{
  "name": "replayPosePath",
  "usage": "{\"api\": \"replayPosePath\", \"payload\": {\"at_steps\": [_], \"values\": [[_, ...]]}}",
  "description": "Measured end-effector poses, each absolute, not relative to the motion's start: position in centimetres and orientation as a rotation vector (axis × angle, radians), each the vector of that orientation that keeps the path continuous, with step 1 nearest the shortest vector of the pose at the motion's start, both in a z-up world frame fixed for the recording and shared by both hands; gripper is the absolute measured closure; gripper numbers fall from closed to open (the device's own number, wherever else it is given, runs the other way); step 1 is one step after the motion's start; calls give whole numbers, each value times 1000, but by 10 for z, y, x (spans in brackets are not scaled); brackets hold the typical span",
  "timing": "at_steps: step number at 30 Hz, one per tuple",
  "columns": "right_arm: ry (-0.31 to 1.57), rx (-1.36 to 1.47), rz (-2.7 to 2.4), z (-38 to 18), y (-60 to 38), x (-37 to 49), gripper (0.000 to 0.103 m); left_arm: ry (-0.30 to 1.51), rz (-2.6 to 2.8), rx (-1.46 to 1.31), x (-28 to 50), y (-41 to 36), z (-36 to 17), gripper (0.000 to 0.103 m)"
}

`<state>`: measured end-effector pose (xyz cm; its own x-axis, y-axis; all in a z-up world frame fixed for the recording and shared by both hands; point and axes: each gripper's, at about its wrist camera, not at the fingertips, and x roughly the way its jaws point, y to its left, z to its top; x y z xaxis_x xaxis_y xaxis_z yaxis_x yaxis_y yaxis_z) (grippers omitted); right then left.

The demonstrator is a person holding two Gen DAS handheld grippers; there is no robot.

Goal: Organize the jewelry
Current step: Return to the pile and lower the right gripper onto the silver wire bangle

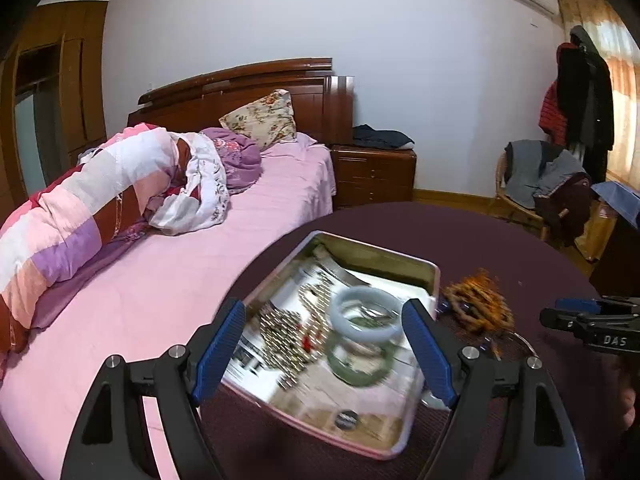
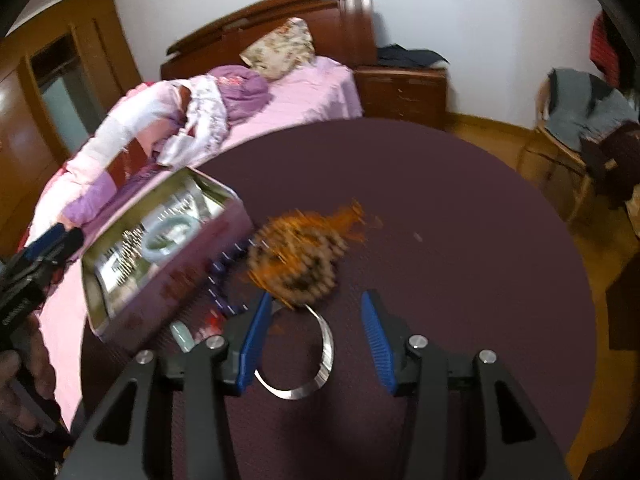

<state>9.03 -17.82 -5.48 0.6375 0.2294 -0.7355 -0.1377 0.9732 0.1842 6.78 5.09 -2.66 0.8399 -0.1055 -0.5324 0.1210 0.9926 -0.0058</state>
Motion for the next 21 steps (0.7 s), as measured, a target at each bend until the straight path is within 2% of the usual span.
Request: {"api": "replayPosePath", "payload": {"at_steps": [8,13,16,17,21], "values": [[897,89,236,-71,-165,91,55,601,-165,41,50,26,-37,22],[944,72,214,-86,-165,96,64,609,-179,53,44,14,-41,22],[946,42,191,-90,-167,94,81,618,-188,60,42,8,-44,22],[949,39,193,-90,-169,93,90,620,-191,63,42,6,-44,22],[938,28,176,-90,-178,87,95,619,-203,81,37,-5,-44,22]]}}
